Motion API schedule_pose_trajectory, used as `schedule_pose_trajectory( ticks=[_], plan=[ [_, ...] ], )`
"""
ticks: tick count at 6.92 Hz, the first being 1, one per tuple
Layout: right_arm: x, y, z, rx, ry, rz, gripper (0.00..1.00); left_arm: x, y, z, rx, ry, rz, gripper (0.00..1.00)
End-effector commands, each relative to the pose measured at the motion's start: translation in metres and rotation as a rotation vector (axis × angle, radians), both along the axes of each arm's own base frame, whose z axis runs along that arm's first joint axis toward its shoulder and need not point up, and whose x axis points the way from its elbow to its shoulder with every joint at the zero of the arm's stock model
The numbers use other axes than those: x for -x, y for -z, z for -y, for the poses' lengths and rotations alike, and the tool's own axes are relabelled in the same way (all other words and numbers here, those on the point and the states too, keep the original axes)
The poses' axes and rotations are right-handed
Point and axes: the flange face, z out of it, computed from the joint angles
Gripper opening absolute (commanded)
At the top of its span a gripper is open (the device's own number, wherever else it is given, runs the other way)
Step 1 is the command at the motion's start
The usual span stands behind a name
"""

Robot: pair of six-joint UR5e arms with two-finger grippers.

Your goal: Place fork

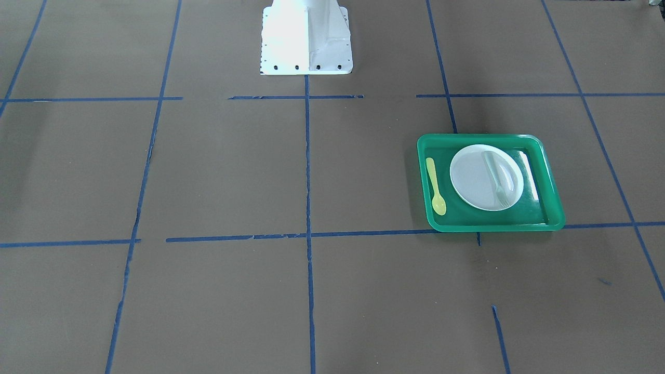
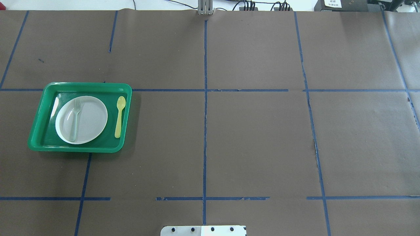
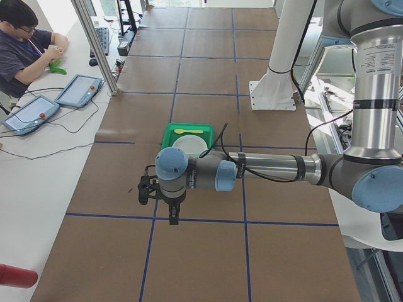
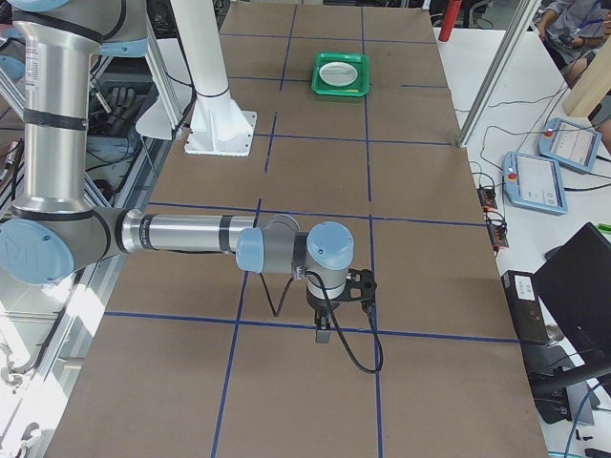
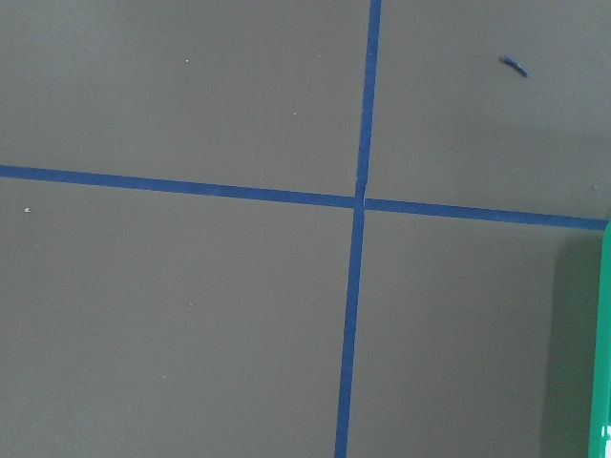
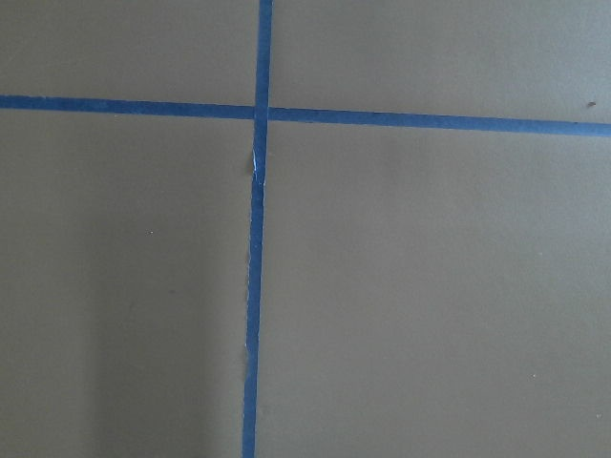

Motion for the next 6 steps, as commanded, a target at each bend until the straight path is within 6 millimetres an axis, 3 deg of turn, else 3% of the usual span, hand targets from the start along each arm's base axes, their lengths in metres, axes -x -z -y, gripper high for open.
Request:
schedule_pose_trajectory(
  ticks=[1,2,4,5,6],
  plan=[
    [0.0,0.0,0.0,0.0,0.0,0.0,1.0,-0.002,0.012,0.007,-0.058,-0.004,0.004,1.0],
    [0.0,0.0,0.0,-0.001,0.001,0.0,1.0,-0.005,0.025,0.009,-0.1,0.009,0.004,1.0],
    [0.0,0.0,0.0,-0.001,0.001,0.0,1.0,-0.084,0.069,0.021,-0.141,0.017,-0.013,1.0],
    [0.0,0.0,0.0,0.0,0.0,0.0,1.0,-0.147,0.108,0.015,-0.106,0.03,-0.034,1.0],
    [0.0,0.0,0.0,-0.001,0.001,0.0,1.0,-0.197,0.138,0.004,-0.085,0.037,-0.031,1.0]
  ],
)
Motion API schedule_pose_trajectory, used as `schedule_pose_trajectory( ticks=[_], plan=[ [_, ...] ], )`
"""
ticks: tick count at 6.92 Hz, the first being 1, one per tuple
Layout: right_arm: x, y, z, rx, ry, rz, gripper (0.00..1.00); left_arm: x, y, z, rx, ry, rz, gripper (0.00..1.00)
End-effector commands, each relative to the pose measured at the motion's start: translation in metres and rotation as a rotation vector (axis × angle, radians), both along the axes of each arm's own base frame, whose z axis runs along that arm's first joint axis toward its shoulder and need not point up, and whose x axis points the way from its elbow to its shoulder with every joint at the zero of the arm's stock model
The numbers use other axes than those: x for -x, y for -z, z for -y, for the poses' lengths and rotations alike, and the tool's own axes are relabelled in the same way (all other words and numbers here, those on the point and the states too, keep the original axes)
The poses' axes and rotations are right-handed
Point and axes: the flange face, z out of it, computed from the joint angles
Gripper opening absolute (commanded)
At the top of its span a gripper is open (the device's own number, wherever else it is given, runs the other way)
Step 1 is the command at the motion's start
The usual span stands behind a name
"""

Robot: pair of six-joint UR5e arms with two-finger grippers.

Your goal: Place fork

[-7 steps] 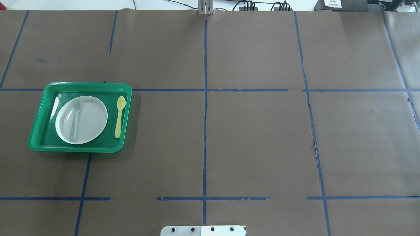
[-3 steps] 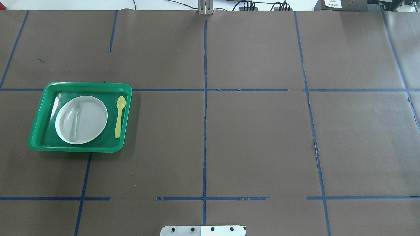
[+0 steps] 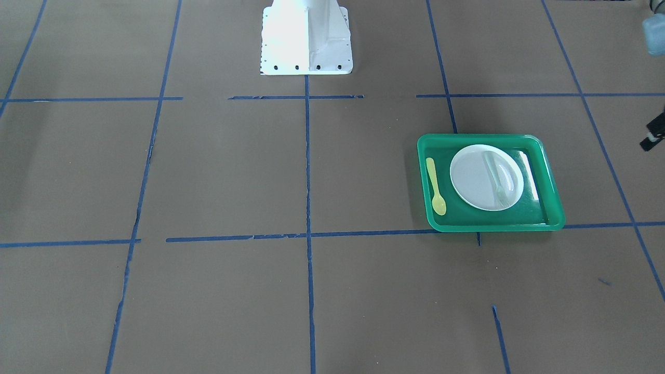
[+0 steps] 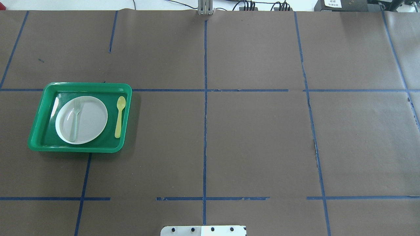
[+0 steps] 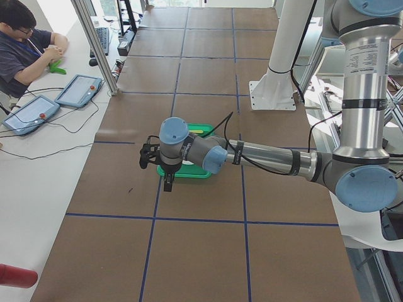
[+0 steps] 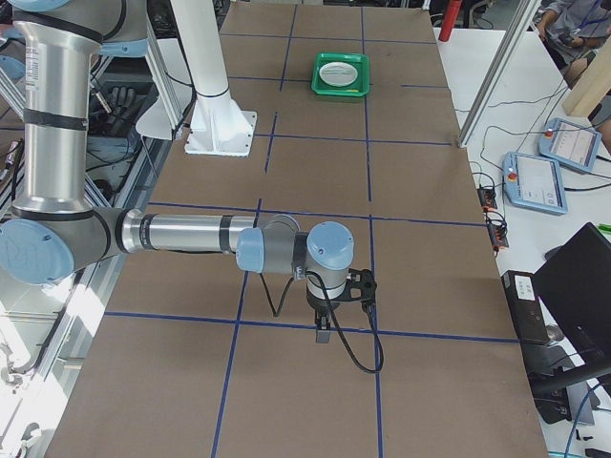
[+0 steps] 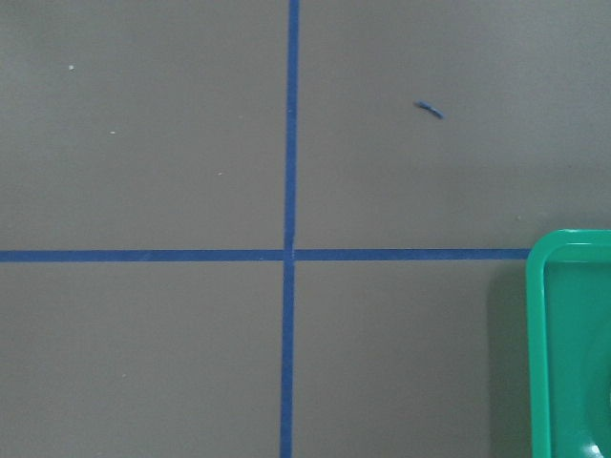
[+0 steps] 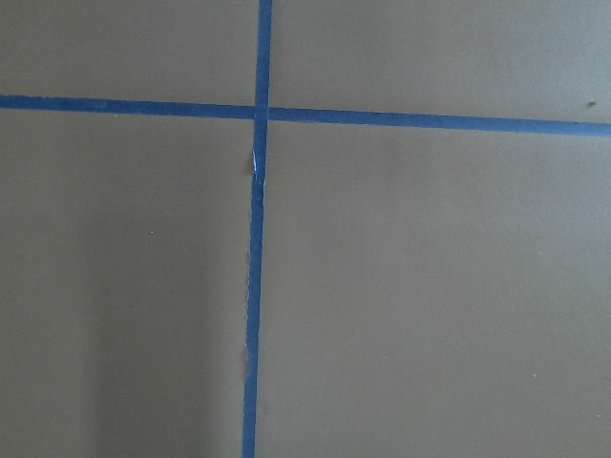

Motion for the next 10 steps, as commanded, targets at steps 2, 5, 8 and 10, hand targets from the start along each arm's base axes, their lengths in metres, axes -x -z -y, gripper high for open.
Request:
schedule_pose_trajectory(
  ticks=[2,5,8,10],
  plan=[
    [0.0,0.0,0.0,0.0,0.0,0.0,1.0,-0.15,0.069,-0.022,0.024,-0.01,0.013,1.0],
    [0.0,0.0,0.0,0.0,0.0,0.0,1.0,-0.237,0.06,-0.018,0.07,-0.07,0.039,1.0],
    [0.0,0.0,0.0,0.0,0.0,0.0,1.0,-0.264,0.029,-0.011,0.069,-0.09,0.046,0.89],
    [0.0,0.0,0.0,0.001,-0.001,0.0,1.0,-0.273,0.017,-0.015,0.083,-0.108,0.059,0.89]
  ],
)
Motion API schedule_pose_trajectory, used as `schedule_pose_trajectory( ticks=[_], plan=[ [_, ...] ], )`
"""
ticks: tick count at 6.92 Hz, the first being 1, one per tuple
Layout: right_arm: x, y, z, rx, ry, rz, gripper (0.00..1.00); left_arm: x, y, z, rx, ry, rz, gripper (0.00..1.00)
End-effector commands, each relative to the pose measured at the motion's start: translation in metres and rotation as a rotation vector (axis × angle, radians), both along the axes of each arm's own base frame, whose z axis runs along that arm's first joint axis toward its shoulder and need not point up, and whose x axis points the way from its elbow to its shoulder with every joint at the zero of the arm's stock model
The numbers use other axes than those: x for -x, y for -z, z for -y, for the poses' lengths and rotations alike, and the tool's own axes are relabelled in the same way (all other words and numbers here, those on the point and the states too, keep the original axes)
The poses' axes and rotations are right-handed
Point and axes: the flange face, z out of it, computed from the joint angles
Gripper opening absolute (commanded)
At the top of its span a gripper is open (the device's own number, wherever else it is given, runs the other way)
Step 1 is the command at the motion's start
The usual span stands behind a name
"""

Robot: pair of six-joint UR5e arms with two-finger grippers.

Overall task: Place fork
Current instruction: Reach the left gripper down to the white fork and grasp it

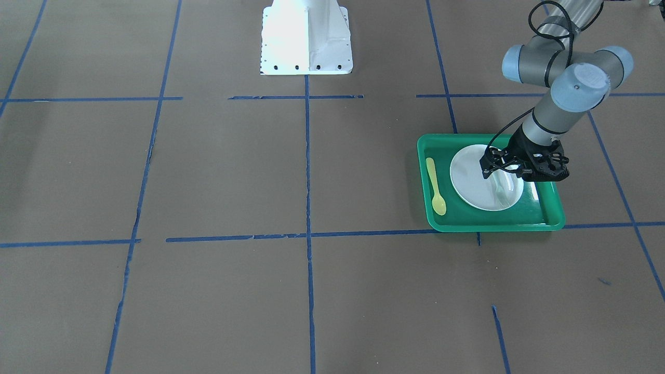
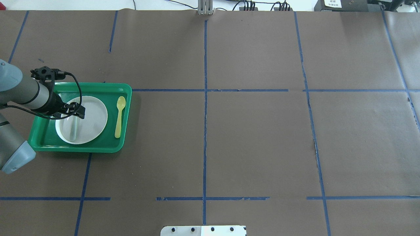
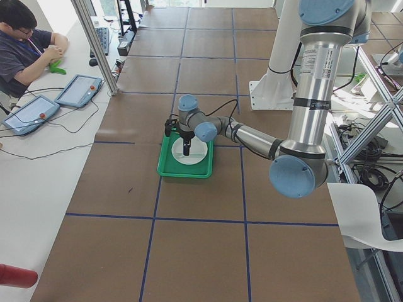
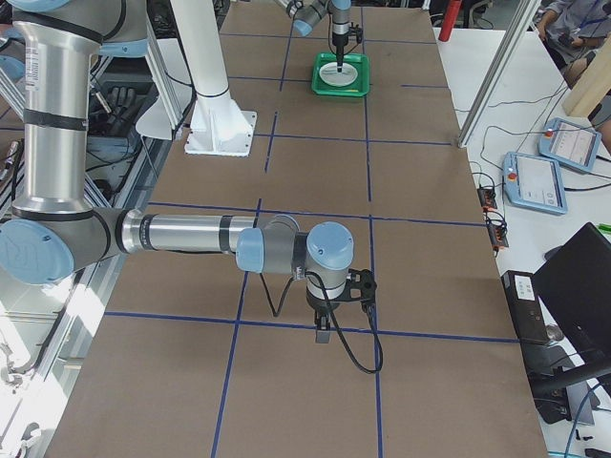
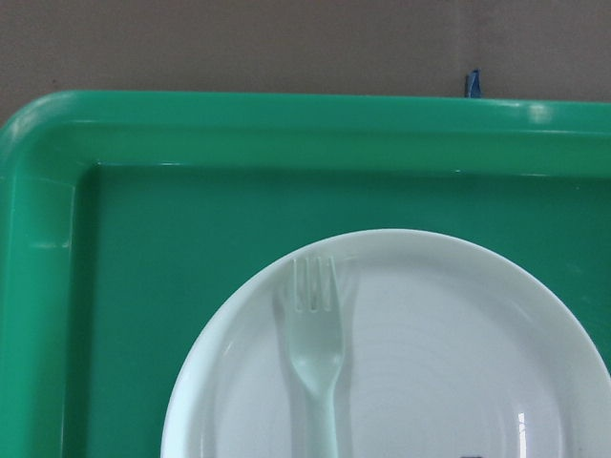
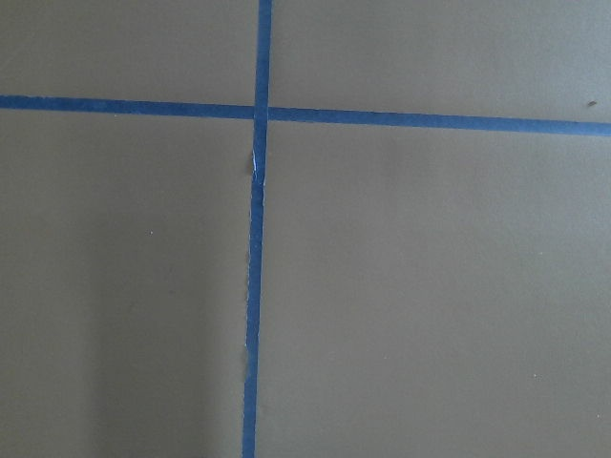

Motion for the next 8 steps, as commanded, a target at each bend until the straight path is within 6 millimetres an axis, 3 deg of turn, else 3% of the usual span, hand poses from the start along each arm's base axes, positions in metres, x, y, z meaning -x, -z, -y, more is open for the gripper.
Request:
schedule_pose_trajectory(
  ticks=[1,3,6,8],
  plan=[
    [0.0,0.0,0.0,-0.001,0.001,0.0,1.0,-0.008,-0.0075,-0.0036,0.006,-0.016,0.007,0.89],
    [0.0,0.0,0.0,0.0,0.0,0.0,1.0,-0.0124,-0.0083,-0.0066,0.007,-0.025,0.008,0.86],
    [0.0,0.0,0.0,0.0,0.0,0.0,1.0,-0.0133,-0.0088,-0.0072,0.008,-0.027,0.007,0.59],
    [0.0,0.0,0.0,0.0,0.0,0.0,1.0,-0.0124,-0.01,-0.0082,-0.002,-0.029,0.0,0.24]
  ],
)
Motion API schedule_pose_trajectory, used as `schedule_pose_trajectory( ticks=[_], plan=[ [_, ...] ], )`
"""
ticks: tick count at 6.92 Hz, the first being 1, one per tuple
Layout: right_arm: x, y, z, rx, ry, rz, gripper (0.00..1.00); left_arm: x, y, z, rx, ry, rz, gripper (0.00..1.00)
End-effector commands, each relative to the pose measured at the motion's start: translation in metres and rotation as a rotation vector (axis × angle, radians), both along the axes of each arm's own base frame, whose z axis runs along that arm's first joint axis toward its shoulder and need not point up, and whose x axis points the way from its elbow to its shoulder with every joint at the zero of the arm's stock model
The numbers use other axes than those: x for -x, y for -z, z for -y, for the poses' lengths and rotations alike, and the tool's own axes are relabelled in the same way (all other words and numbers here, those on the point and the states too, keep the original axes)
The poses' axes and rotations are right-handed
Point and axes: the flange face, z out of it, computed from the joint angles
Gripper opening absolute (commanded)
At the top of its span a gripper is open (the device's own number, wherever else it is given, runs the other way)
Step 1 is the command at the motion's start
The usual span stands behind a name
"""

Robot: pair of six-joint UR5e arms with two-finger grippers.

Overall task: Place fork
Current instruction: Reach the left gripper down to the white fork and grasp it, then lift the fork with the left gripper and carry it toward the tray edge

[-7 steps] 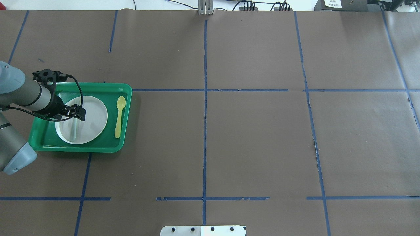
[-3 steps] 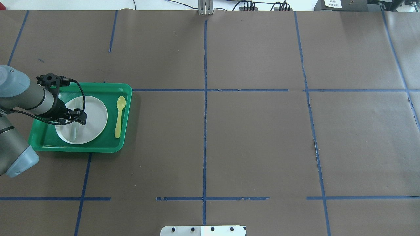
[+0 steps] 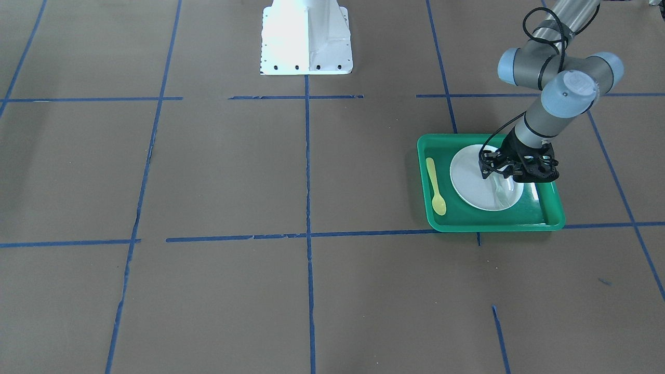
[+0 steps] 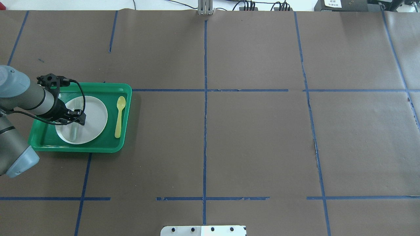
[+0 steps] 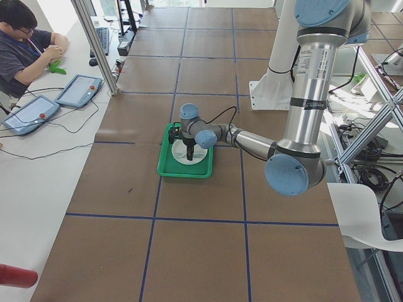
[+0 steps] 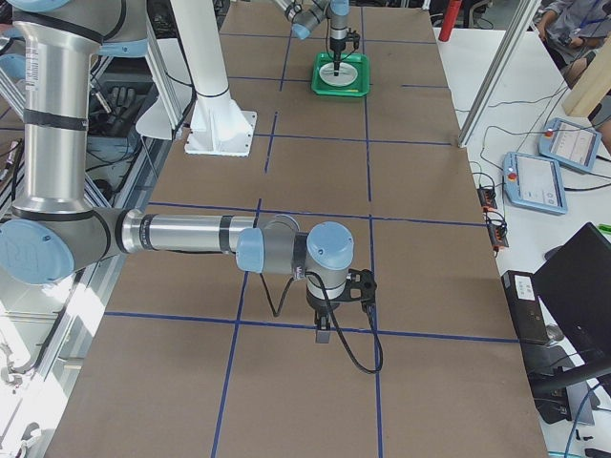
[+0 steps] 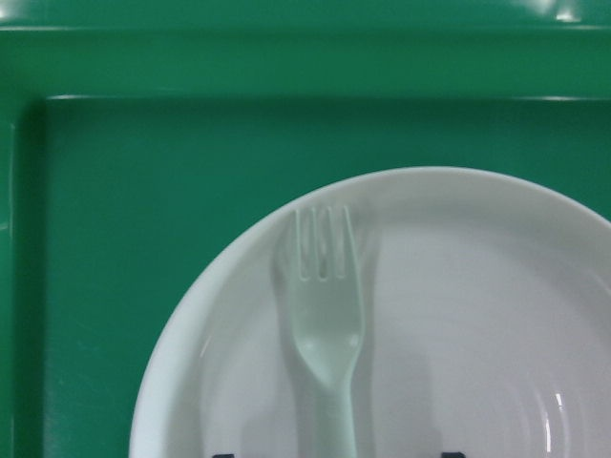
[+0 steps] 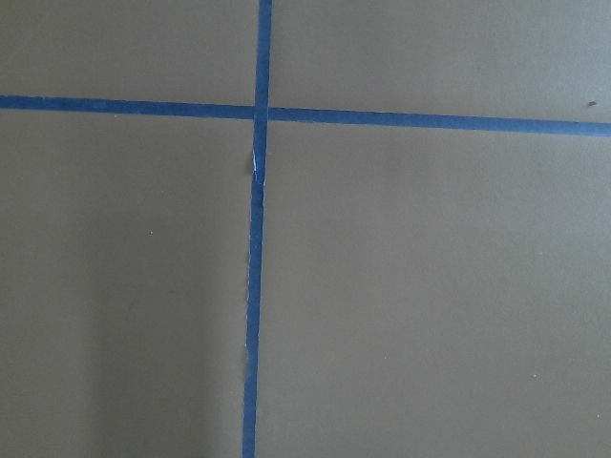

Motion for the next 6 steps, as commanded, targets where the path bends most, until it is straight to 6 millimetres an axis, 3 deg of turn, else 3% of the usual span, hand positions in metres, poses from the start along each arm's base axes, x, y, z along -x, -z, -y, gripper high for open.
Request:
schedule_pose_trajectory(
  ticks=[1,2,4,5,6],
  plan=[
    [0.0,0.0,0.0,0.0,0.0,0.0,1.0,0.001,0.0,-0.001,-0.009,-0.004,-0.006,0.08],
    [0.0,0.0,0.0,0.0,0.0,0.0,1.0,0.002,0.002,-0.001,-0.014,-0.004,-0.009,0.0],
    [0.0,0.0,0.0,0.0,0.0,0.0,1.0,0.01,0.012,-0.004,-0.021,-0.004,-0.026,0.0],
    [0.0,0.0,0.0,-0.001,0.001,0.0,1.0,0.019,0.031,-0.011,-0.043,0.001,-0.046,0.0],
    [0.0,0.0,0.0,0.0,0.0,0.0,1.0,0.035,0.036,-0.019,-0.052,0.008,-0.054,0.0]
  ],
)
